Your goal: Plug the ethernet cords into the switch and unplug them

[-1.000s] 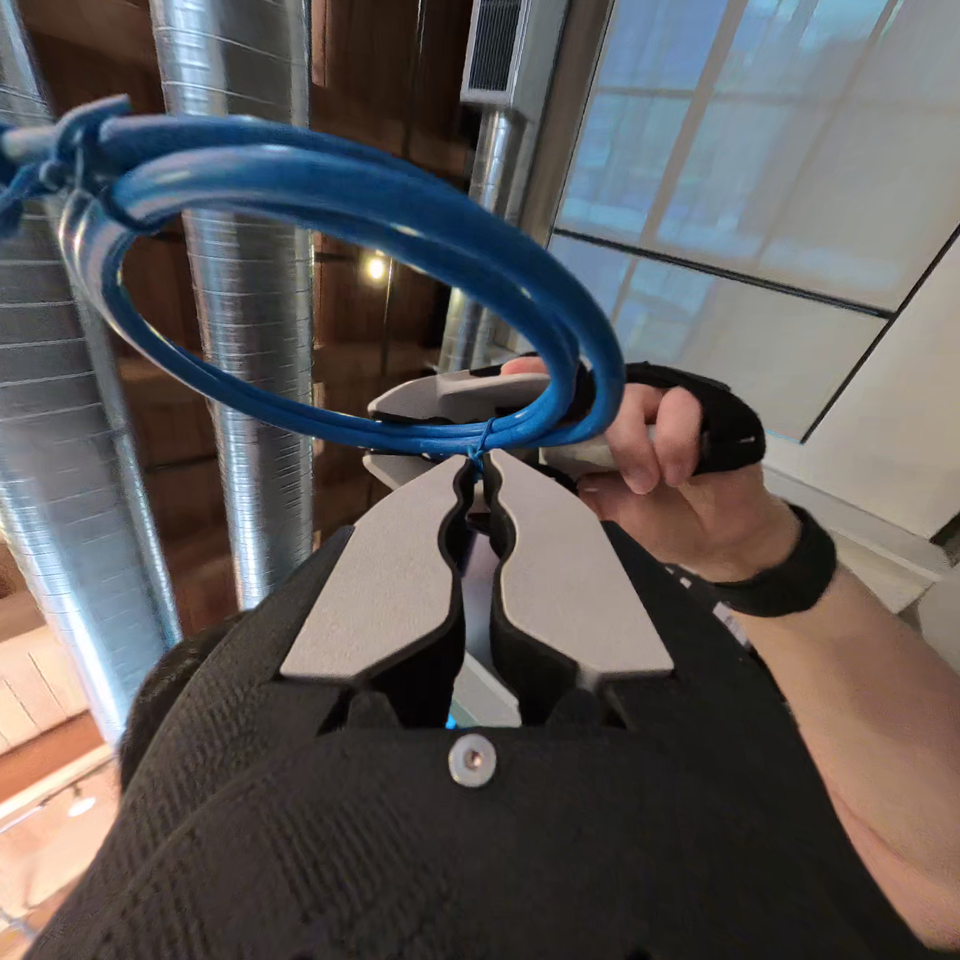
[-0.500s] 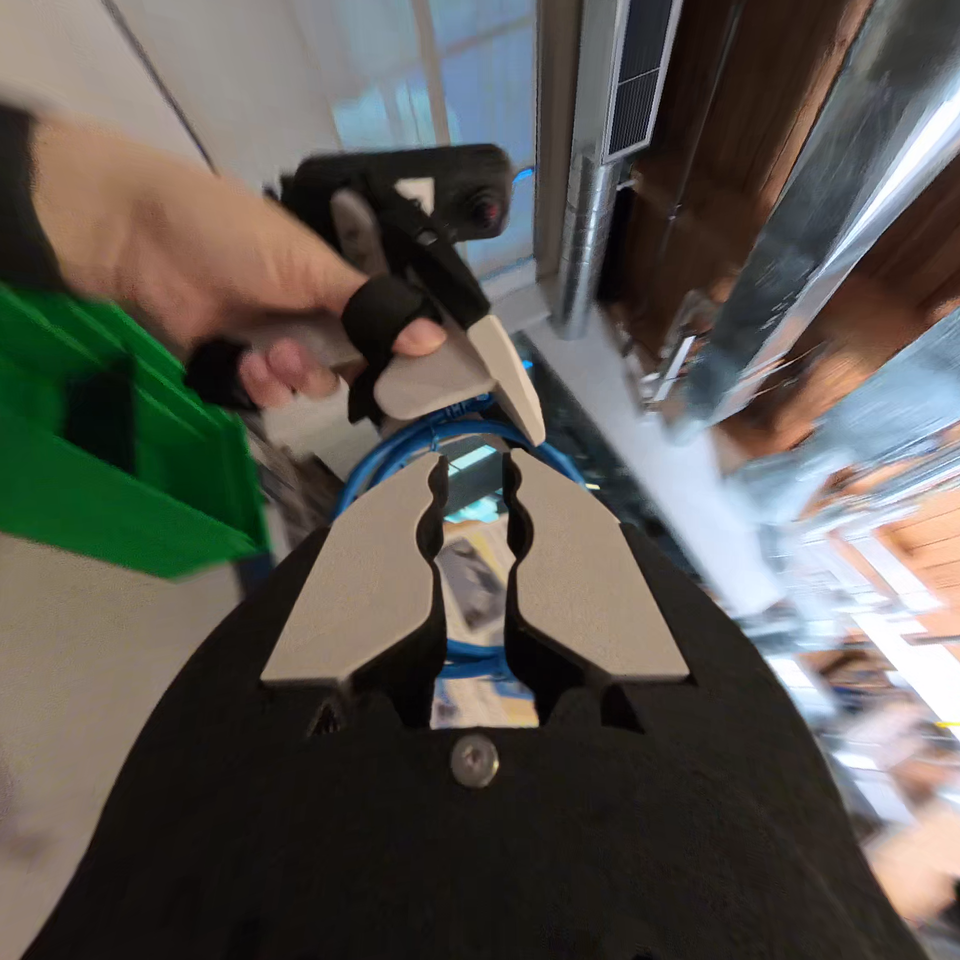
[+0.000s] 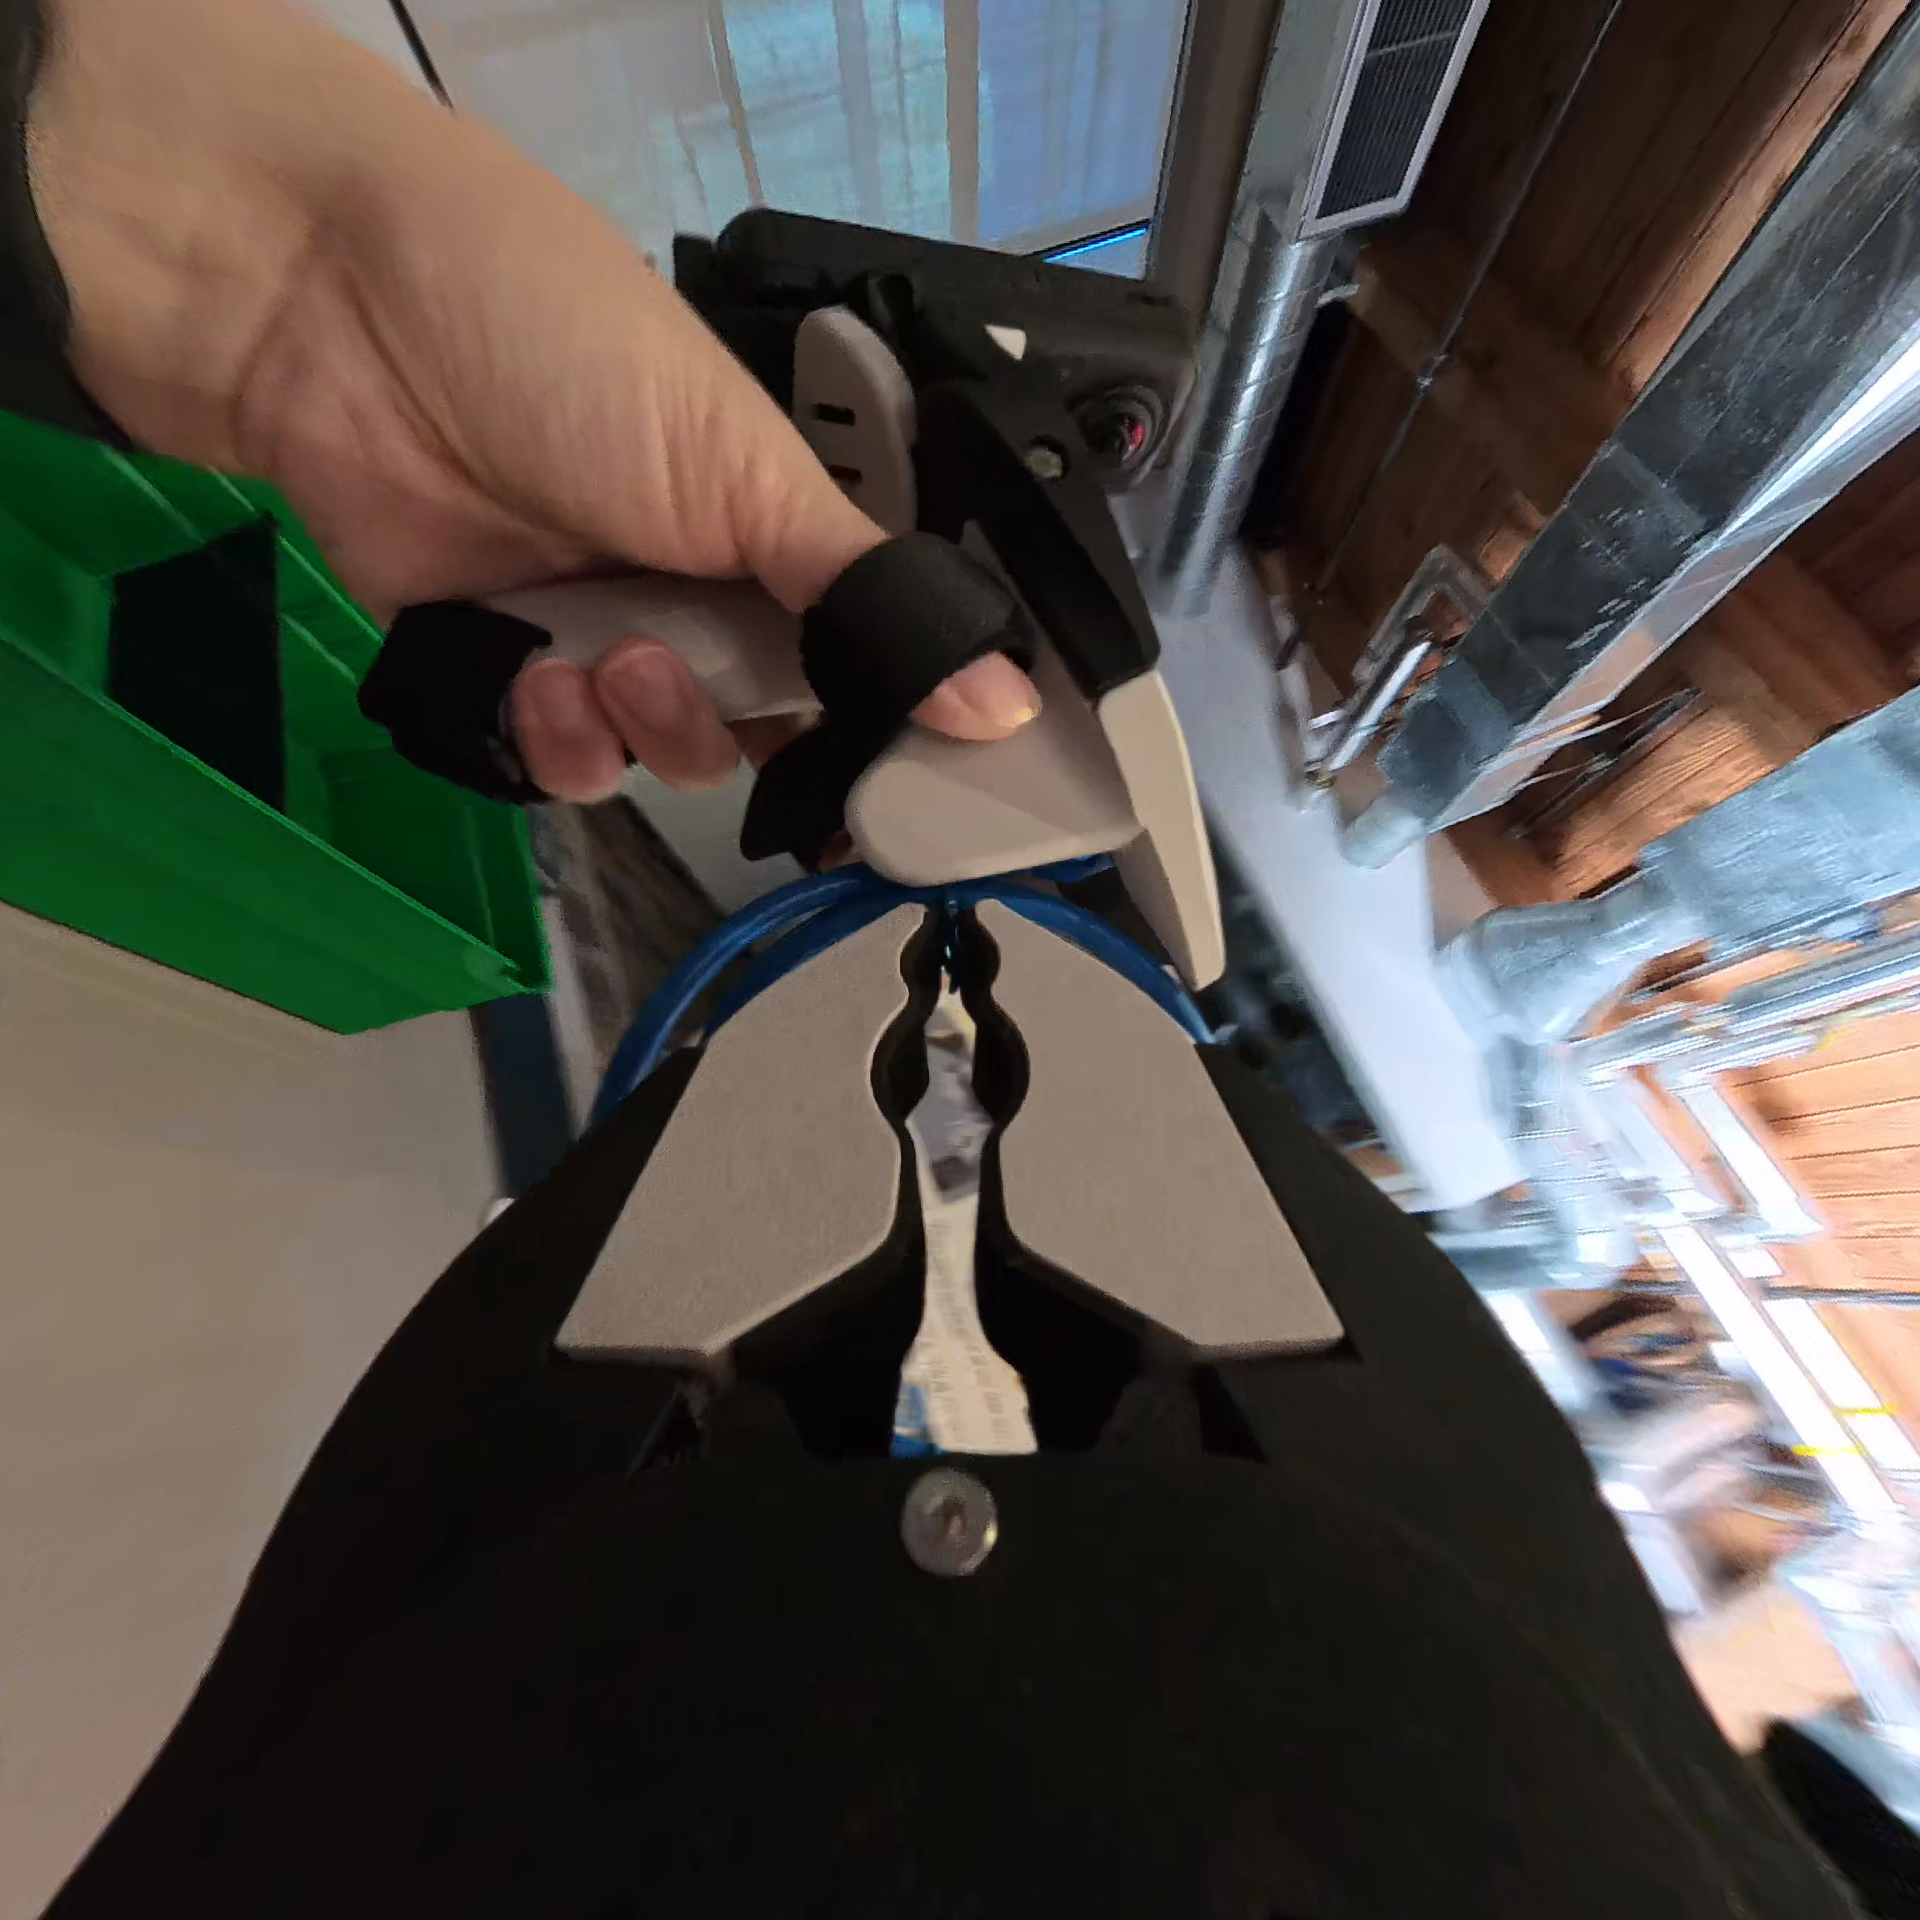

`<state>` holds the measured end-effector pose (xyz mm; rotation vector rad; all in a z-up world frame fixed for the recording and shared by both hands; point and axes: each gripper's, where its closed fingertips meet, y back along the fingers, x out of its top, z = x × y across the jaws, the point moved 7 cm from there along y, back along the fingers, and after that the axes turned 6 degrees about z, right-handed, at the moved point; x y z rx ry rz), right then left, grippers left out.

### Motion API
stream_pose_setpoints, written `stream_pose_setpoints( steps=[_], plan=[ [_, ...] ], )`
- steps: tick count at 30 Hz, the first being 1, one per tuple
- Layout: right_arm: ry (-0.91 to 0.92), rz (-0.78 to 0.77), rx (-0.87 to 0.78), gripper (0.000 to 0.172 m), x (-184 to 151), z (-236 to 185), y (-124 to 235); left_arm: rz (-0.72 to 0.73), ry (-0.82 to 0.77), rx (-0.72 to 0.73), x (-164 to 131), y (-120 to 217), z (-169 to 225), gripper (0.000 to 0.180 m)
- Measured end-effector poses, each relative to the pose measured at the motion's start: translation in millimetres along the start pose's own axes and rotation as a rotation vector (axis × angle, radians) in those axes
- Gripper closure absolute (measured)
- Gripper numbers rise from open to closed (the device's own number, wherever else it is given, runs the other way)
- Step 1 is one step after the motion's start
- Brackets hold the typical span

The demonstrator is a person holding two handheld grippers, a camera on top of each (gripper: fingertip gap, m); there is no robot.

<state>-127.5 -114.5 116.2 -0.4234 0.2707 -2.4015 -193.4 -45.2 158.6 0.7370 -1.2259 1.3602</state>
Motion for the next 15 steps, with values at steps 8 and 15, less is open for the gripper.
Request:
stream_pose_setpoints(
  steps=[8,15],
  plan=[
    [-1.184,0.186,0.370,0.168,-12.0,29.6,-2.5,0.044,-0.203,-0.147,9.4,5.6,17.8,0.168],
    [-2.109,0.342,0.657,0.170,-21.7,17.4,-12.5,0.053,-0.560,-0.162,10.2,13.3,36.3,0.169]
  ],
)
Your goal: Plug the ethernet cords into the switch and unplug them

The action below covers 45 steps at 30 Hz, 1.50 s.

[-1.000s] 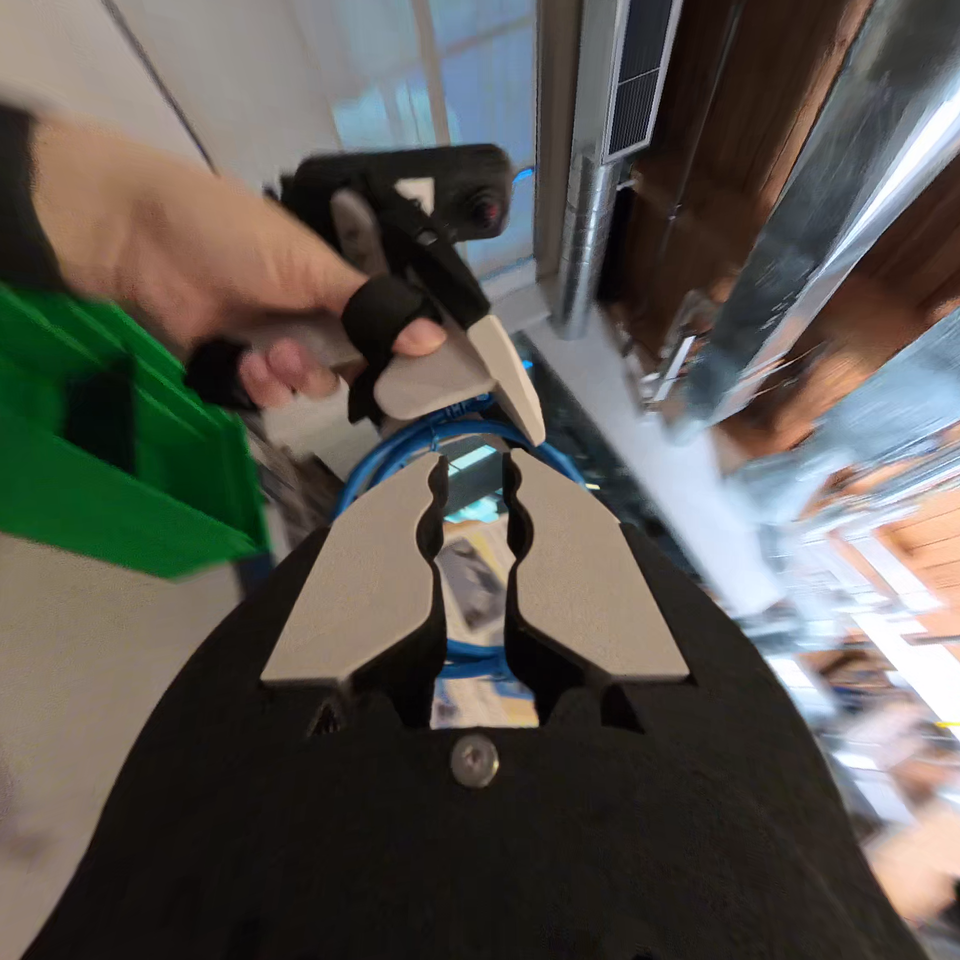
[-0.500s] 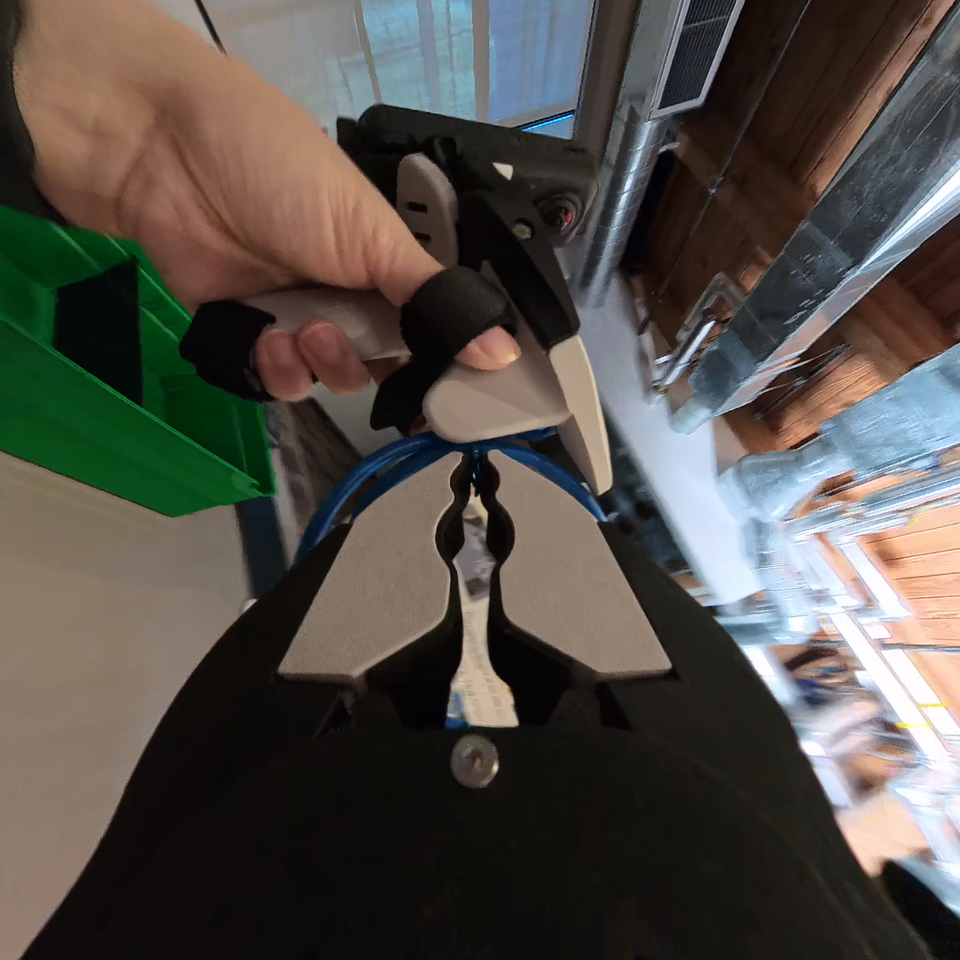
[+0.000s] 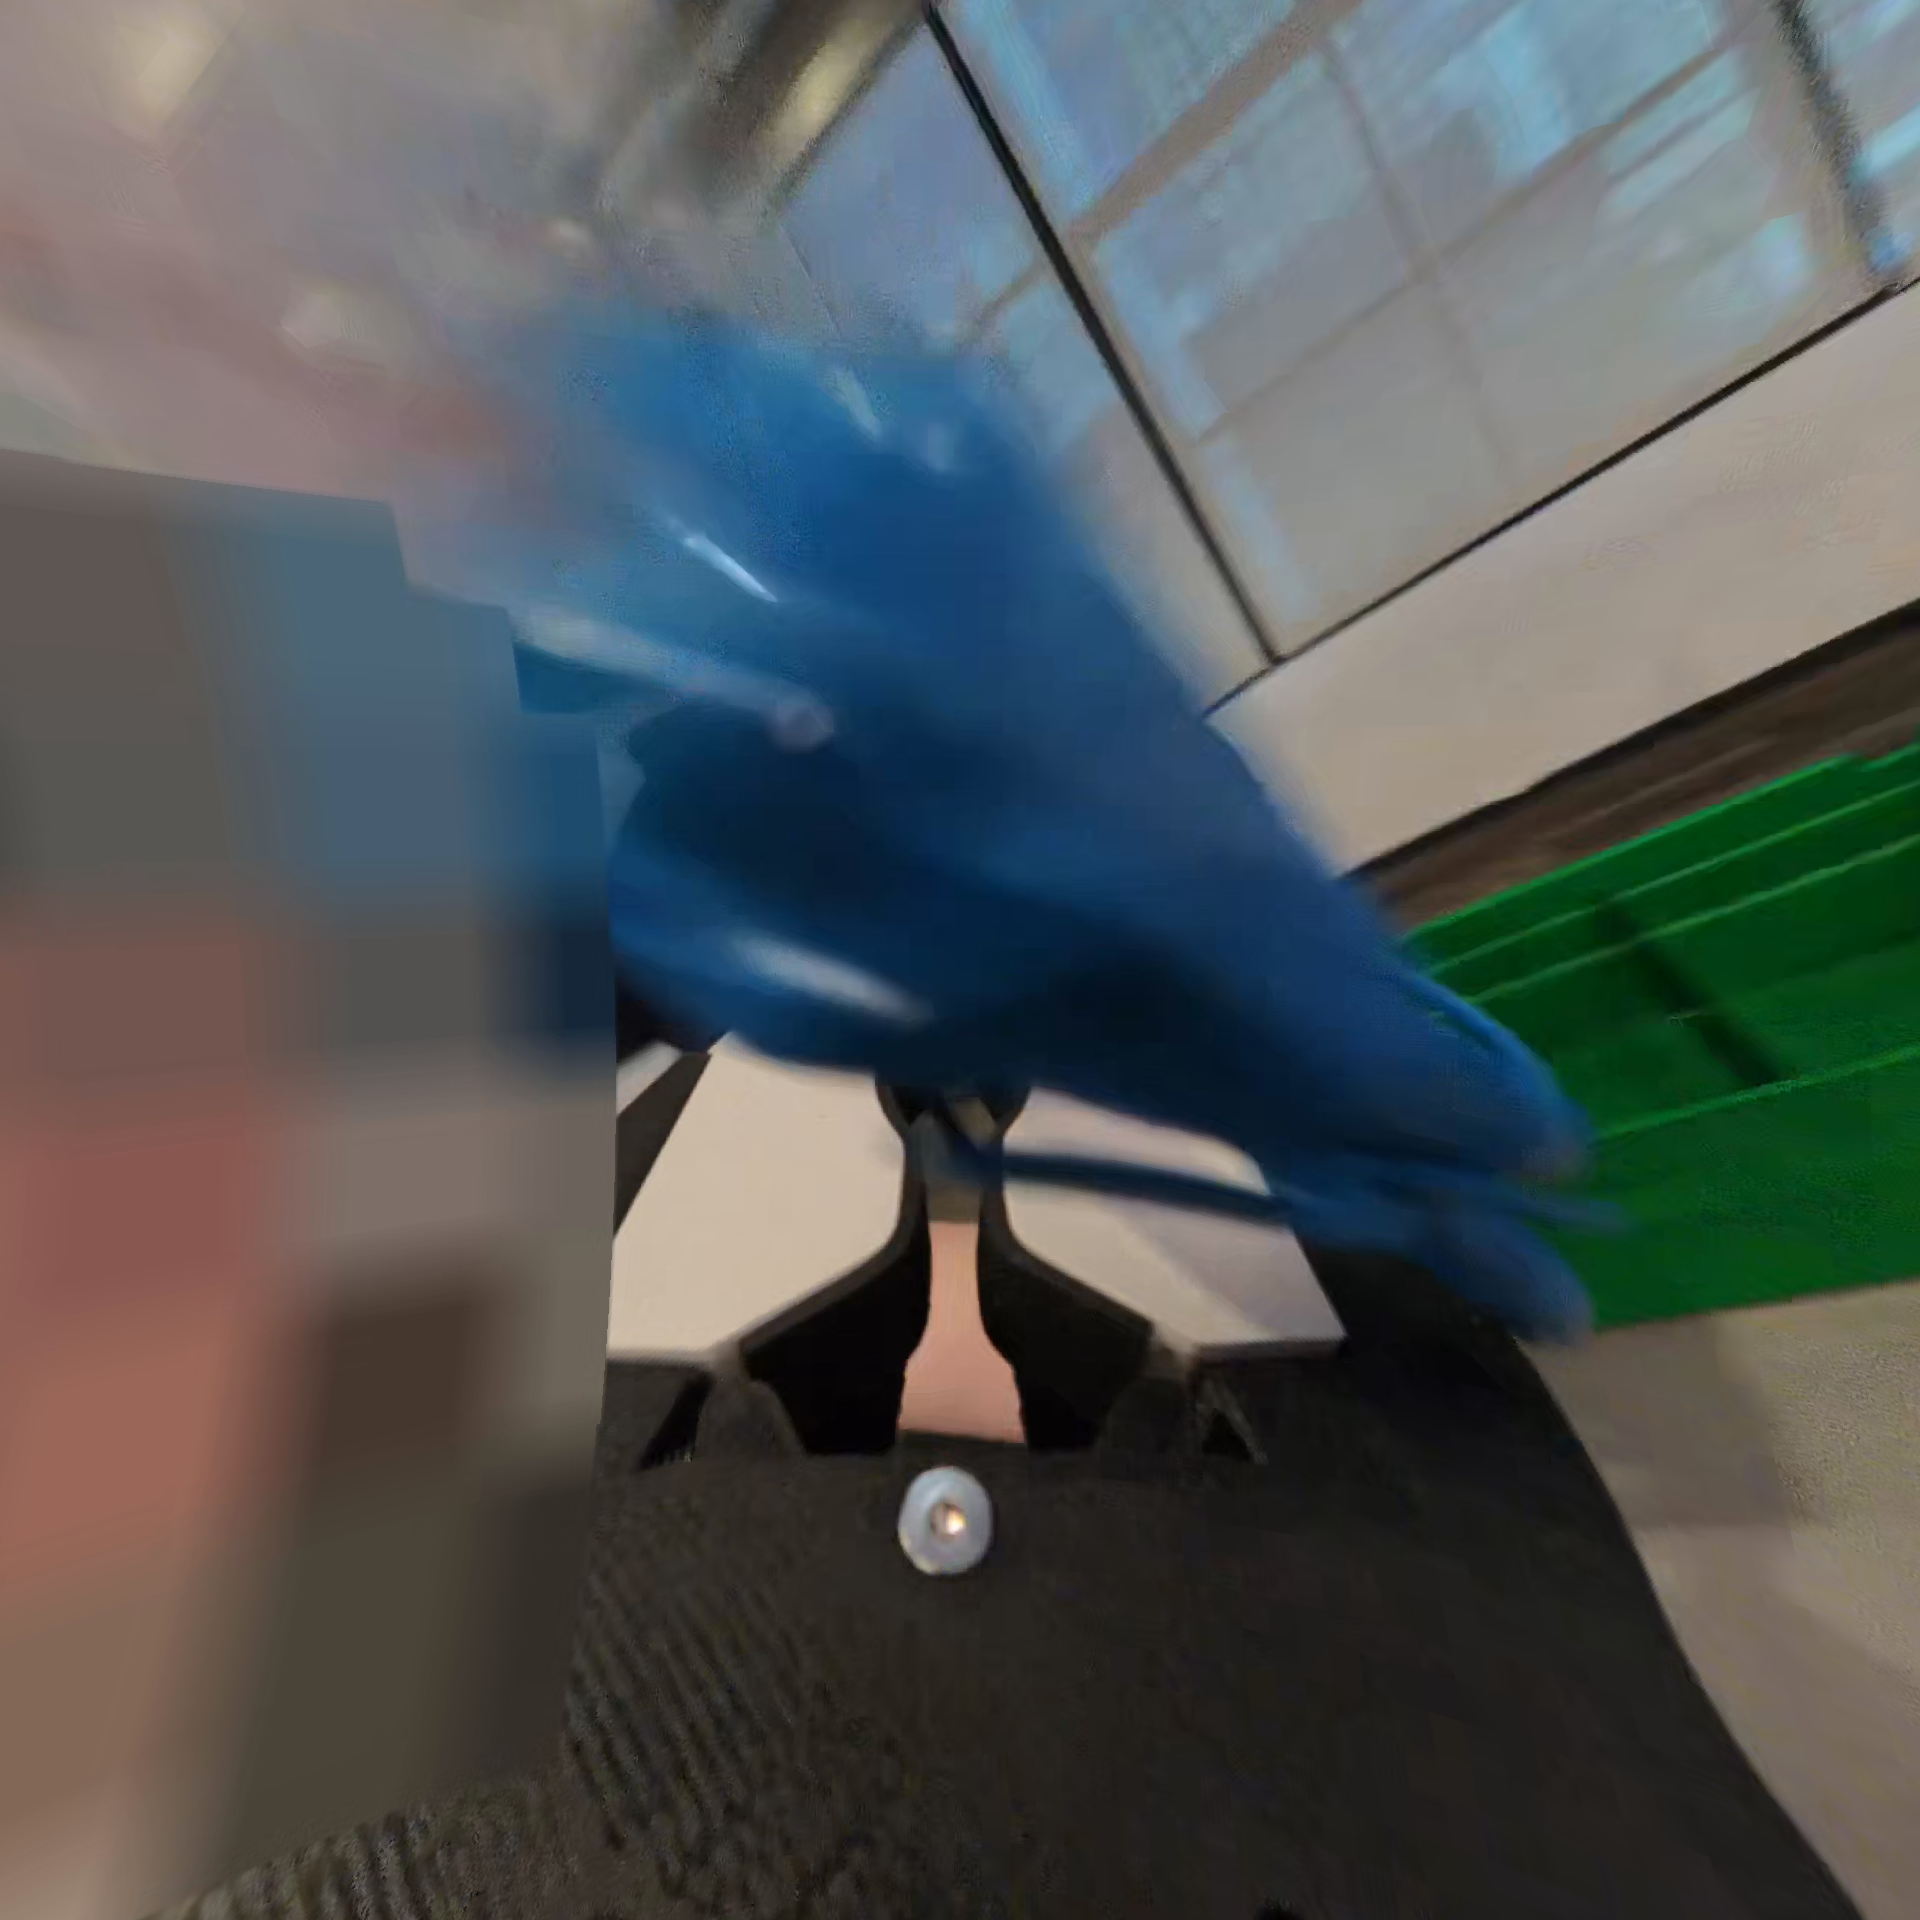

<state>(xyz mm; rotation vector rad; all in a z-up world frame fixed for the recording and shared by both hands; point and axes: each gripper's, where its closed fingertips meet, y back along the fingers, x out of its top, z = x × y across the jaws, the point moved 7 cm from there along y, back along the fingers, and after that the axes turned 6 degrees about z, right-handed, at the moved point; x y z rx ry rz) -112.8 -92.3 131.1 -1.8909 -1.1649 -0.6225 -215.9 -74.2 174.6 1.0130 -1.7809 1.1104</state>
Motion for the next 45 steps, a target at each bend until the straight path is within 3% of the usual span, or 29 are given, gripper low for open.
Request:
stream_pose_setpoints(
  steps=[8,10,12,15,18,21,25,29,33,37,38,39,41,43,45],
  plan=[
    [-0.744,0.287,0.352,0.168,-24.6,12.7,-15.2,0.093,-0.178,0.015,8.5,8.7,5.9,0.169],
    [-0.807,0.318,0.383,0.167,-29.0,14.1,-18.6,0.092,-0.158,0.019,11.0,10.9,4.9,0.169],
    [-0.605,0.307,0.284,0.166,-27.3,15.7,-17.2,0.093,-0.140,0.059,13.0,11.8,1.9,0.169],
    [-0.125,0.315,0.071,0.154,-11.3,14.2,-6.6,0.127,-0.027,0.141,19.6,15.8,-7.0,0.169],
    [0.402,0.314,-0.094,0.154,0.3,-2.4,2.7,0.154,0.141,0.194,21.6,22.7,-18.5,0.168],
    [0.992,0.217,-0.314,0.153,-3.3,-15.8,2.1,0.156,0.311,0.199,16.1,26.4,-28.7,0.168],
    [1.455,0.051,-0.500,0.151,-13.4,-17.2,-3.4,0.161,0.536,0.136,3.2,23.9,-36.4,0.169],
    [1.472,-0.052,-0.498,0.149,-23.2,-12.2,-11.9,0.148,0.599,0.107,-6.6,16.4,-37.1,0.169],
    [1.615,0.057,-0.601,0.149,-9.7,-18.6,1.2,0.092,0.585,0.091,-11.5,10.4,-33.8,0.169],
    [1.630,-0.062,-0.795,0.119,12.3,-6.1,14.5,0.039,0.586,0.033,-14.3,4.2,-27.5,0.169],
    [1.606,-0.082,-0.802,0.129,15.3,-3.3,18.2,0.022,0.589,0.007,-15.7,1.5,-24.7,0.169],
    [1.575,-0.118,-0.767,0.157,15.3,-1.5,21.3,-0.001,0.595,-0.039,-17.2,-1.7,-20.6,0.166],
    [1.508,-0.188,-0.701,0.163,17.2,1.5,26.8,-0.031,0.588,-0.074,-19.8,-7.4,-15.0,0.160],
    [1.465,-0.236,-0.712,0.165,21.6,3.1,32.2,-0.046,0.505,-0.011,-20.6,-8.7,-16.1,0.153],
    [1.420,-0.206,-0.696,0.165,28.6,-1.8,38.1,-0.057,0.452,0.045,-19.6,-5.4,-19.9,0.128]
  ],
)
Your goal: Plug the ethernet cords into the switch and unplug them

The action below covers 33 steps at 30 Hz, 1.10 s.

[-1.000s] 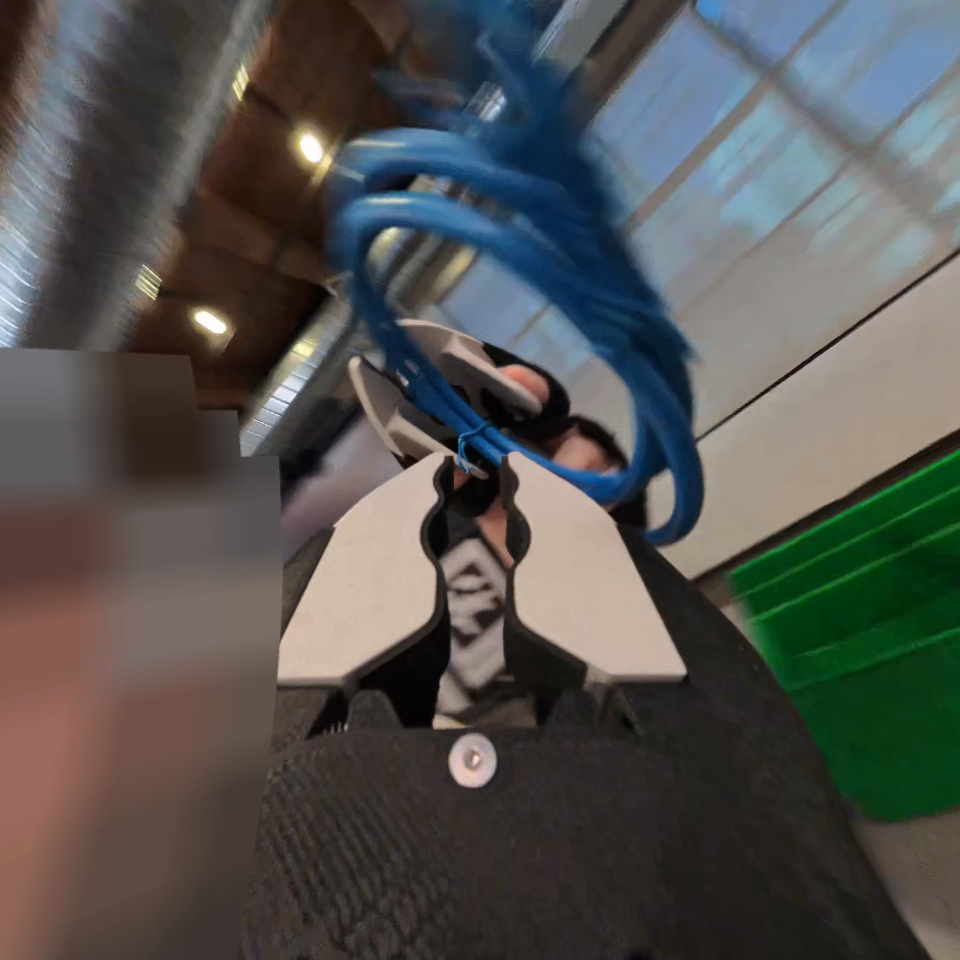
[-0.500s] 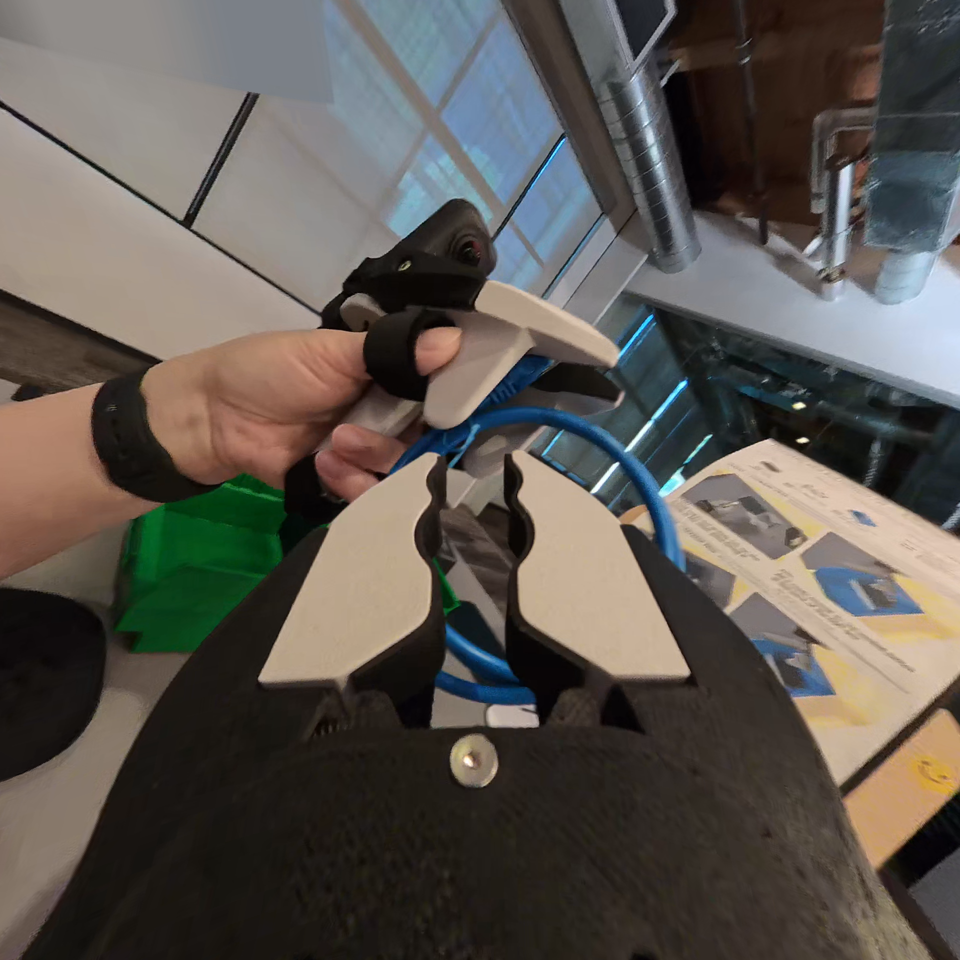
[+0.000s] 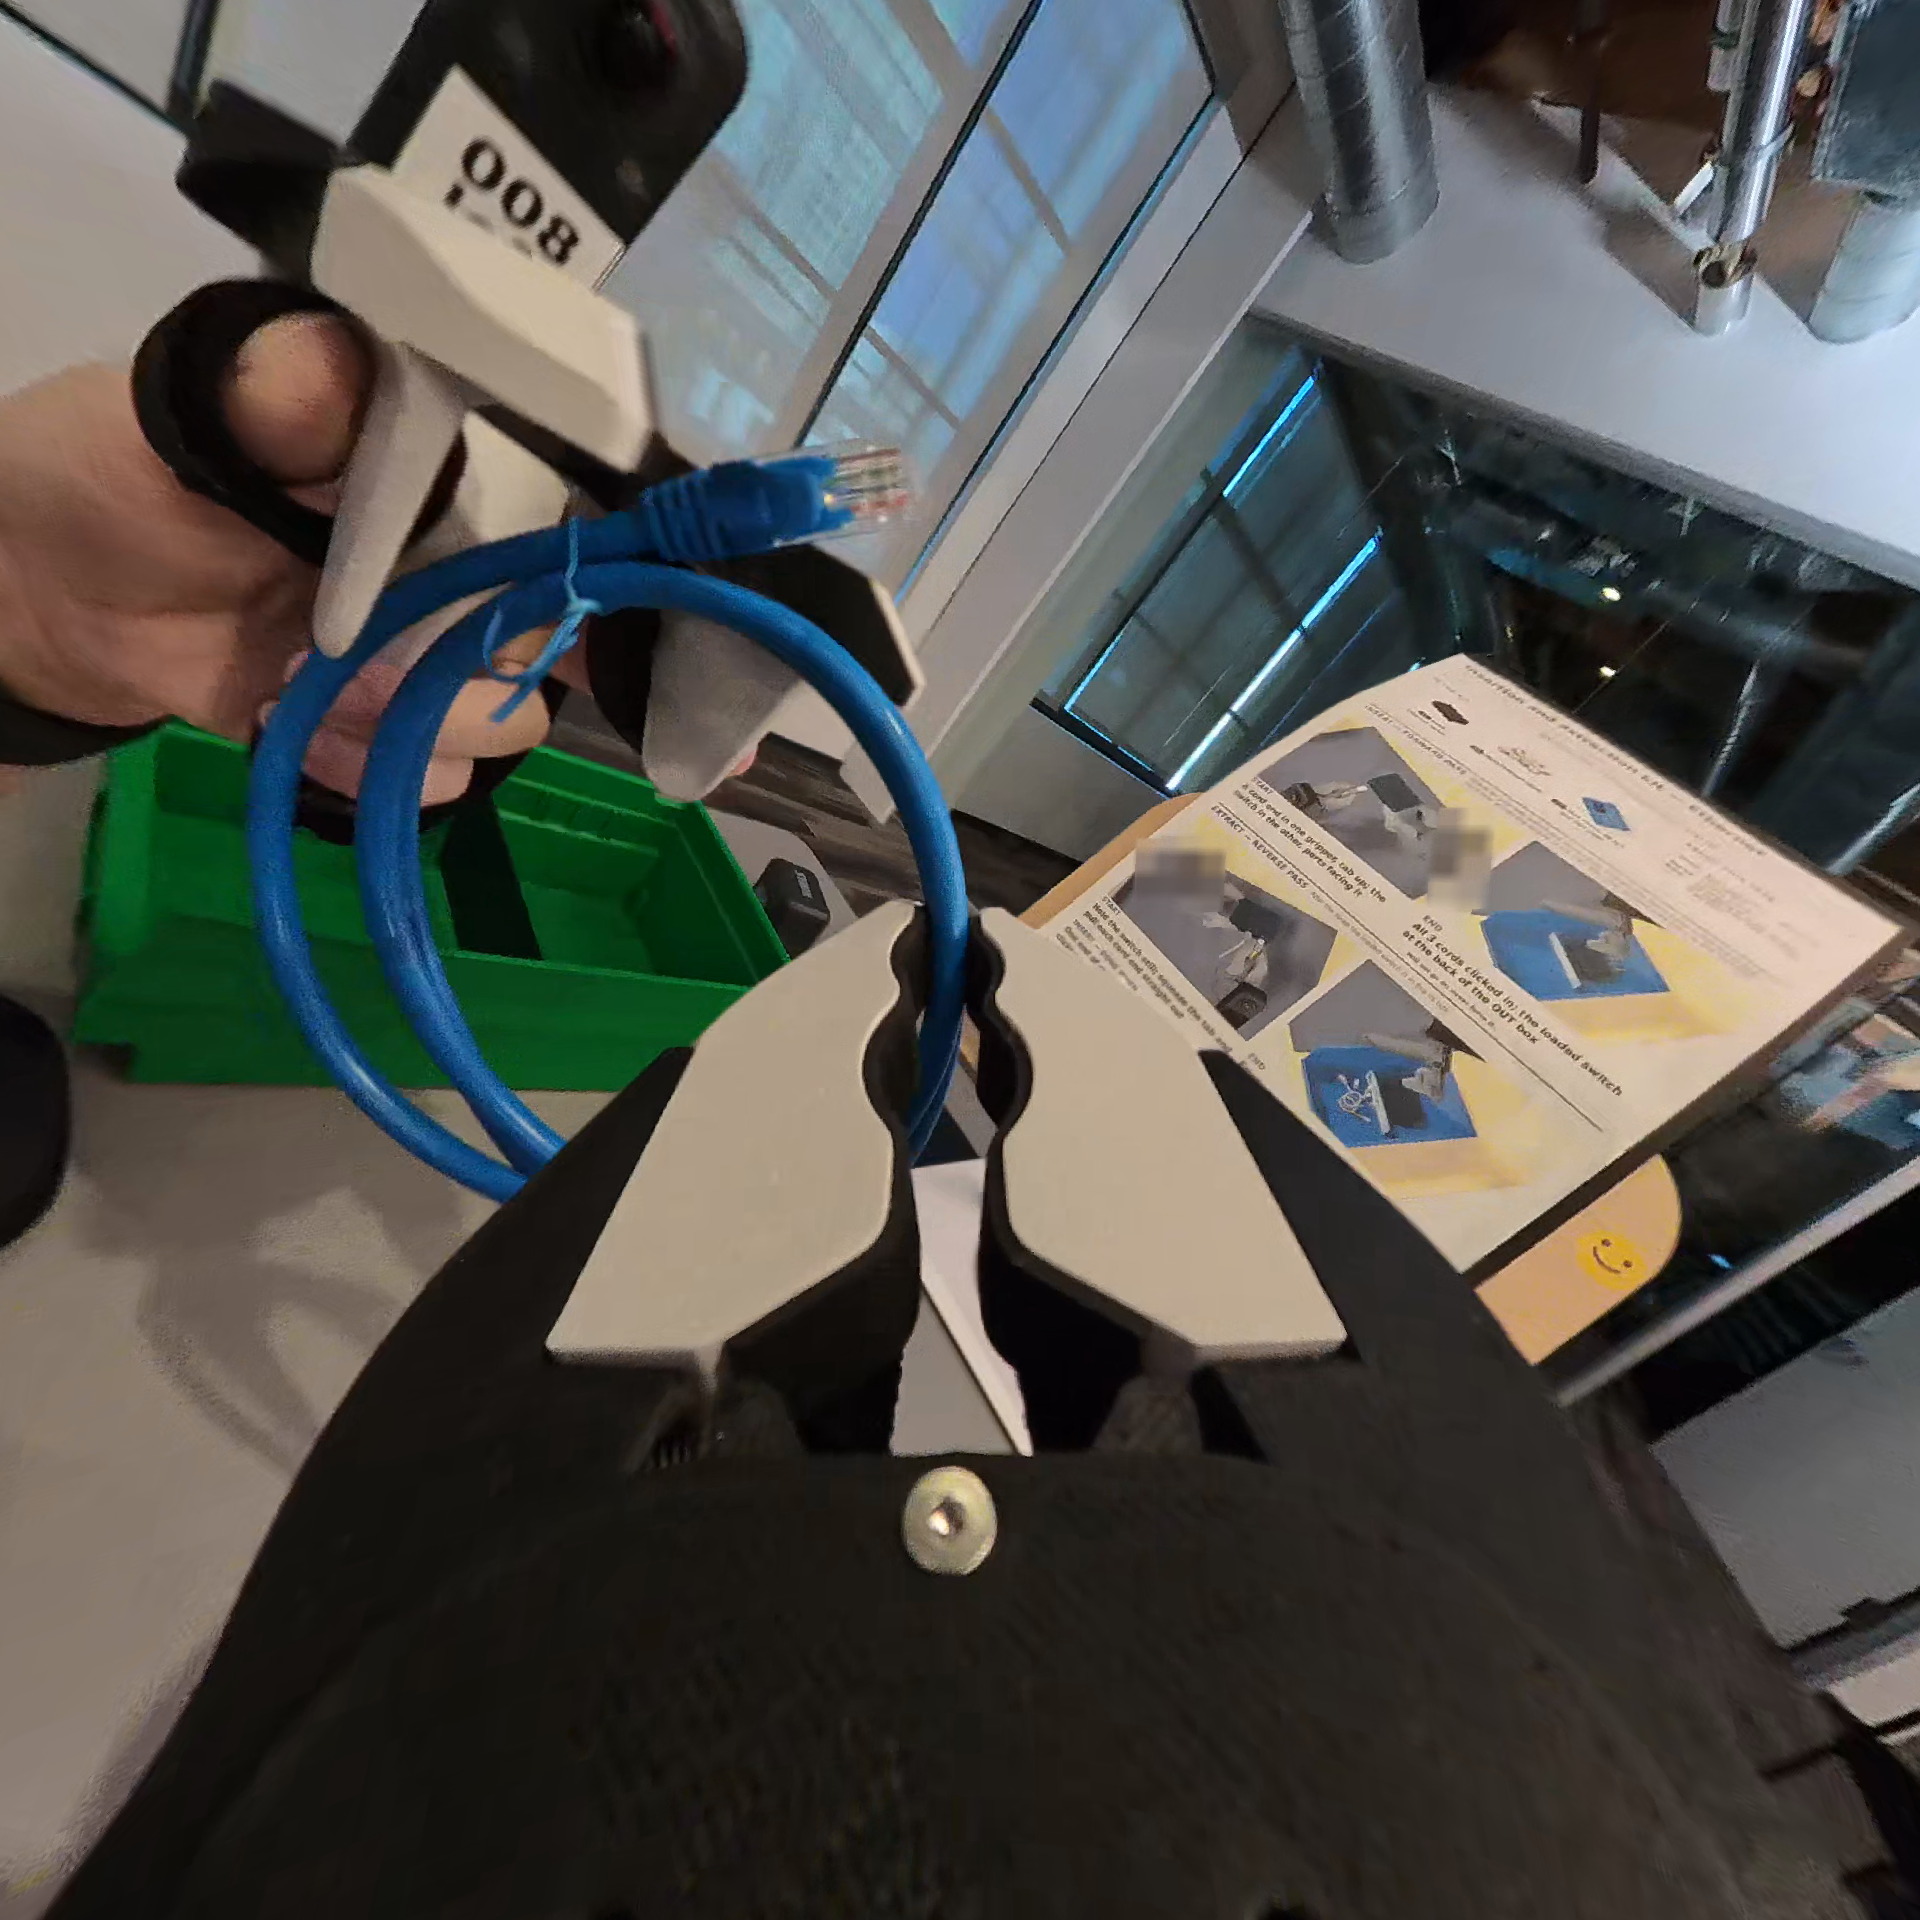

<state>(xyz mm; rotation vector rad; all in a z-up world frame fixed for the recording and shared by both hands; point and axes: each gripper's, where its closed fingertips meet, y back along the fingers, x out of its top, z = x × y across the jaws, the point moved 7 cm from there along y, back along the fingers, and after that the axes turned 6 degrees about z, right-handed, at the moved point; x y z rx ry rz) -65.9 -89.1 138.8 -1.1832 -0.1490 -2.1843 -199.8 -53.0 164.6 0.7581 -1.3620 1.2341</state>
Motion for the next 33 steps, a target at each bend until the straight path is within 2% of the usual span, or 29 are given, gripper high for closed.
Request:
stream_pose_setpoints(
  steps=[3,7,10,13,16,18,20,23,25,28,30,33],
  plan=[
    [0.038,-0.004,-0.036,0.165,1.2,14.1,11.3,0.007,0.011,-0.008,3.9,8.3,-3.1,0.127],
    [0.122,-0.073,-0.102,0.165,-2.0,26.4,19.5,-0.154,0.026,-0.079,-14.7,1.3,-2.3,0.130],
    [0.122,-0.076,-0.107,0.165,-3.4,28.8,20.5,-0.279,-0.054,-0.040,-34.8,-12.4,-5.3,0.153],
    [0.134,-0.092,-0.117,0.165,-6.5,33.5,22.9,-0.347,-0.116,-0.010,-45.4,-18.4,-8.7,0.164],
    [0.088,-0.079,-0.131,0.164,-7.3,36.5,22.6,-0.347,-0.174,0.042,-45.6,-19.4,-13.1,0.176],
    [0.070,-0.046,-0.177,0.163,-4.9,38.3,22.1,-0.304,-0.195,0.072,-42.1,-19.7,-15.2,0.178],
    [0.100,0.016,-0.254,0.153,3.1,39.1,24.8,-0.232,-0.162,0.077,-36.8,-19.3,-16.9,0.177],
    [0.163,0.112,-0.334,0.152,23.4,32.7,32.3,-0.149,-0.112,0.089,-31.0,-15.4,-22.4,0.178],
    [0.179,0.155,-0.246,0.164,35.7,17.2,31.0,-0.159,-0.111,0.100,-31.3,-14.0,-24.6,0.177],
    [0.121,0.154,-0.125,0.164,41.0,-2.4,20.2,-0.156,-0.132,0.121,-32.3,-16.8,-23.3,0.178],
    [0.192,0.154,-0.146,0.163,40.5,-9.7,16.6,-0.164,-0.135,0.127,-33.5,-19.4,-20.9,0.178],
    [0.273,0.076,-0.150,0.162,35.7,-19.0,8.5,-0.165,-0.175,0.162,-33.5,-22.3,-17.4,0.178]
  ],
)
